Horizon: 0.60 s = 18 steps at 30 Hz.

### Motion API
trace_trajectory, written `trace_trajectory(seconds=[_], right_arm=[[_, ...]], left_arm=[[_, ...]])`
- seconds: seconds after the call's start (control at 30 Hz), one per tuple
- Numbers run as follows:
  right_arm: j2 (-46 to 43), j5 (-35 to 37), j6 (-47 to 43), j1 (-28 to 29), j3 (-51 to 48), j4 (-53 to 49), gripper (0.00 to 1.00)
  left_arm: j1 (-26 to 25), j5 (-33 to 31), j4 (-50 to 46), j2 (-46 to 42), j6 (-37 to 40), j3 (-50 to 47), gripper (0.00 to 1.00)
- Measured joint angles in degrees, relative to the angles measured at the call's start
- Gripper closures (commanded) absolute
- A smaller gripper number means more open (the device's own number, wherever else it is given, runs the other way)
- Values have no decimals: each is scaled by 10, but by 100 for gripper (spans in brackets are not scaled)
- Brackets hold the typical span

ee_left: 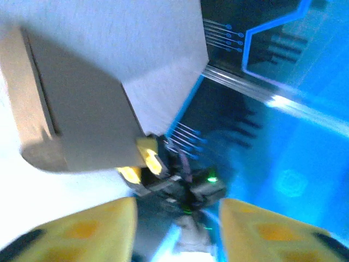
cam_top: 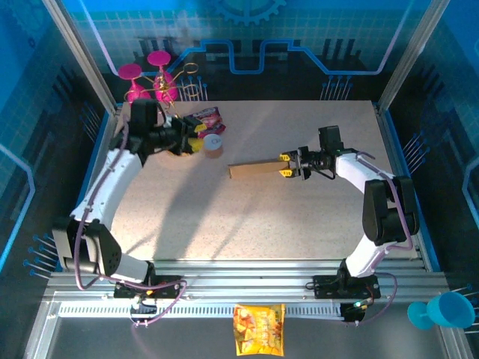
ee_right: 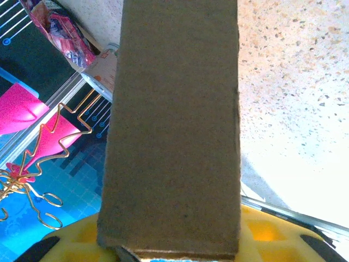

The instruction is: Fold the paper box

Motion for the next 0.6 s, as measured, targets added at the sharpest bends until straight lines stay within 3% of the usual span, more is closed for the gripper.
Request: trace_trajectory(seconds=[0.13,0.3,0.43,0.6], right_arm=[[3,4,0,-10,20,-34,70],[21,-1,-5,-21,48,-66,71],[35,-5,-11,-24,69,-87,72],[49,-9,-19,-27,92,-112,73]], left_arm=[[-38,-109,-137,8,243,75,69],[-134,-230,-199,17,470,65,67],[-189,-282,-178,15,590,17,62],[-212,-318,-145,40,677,12,55]])
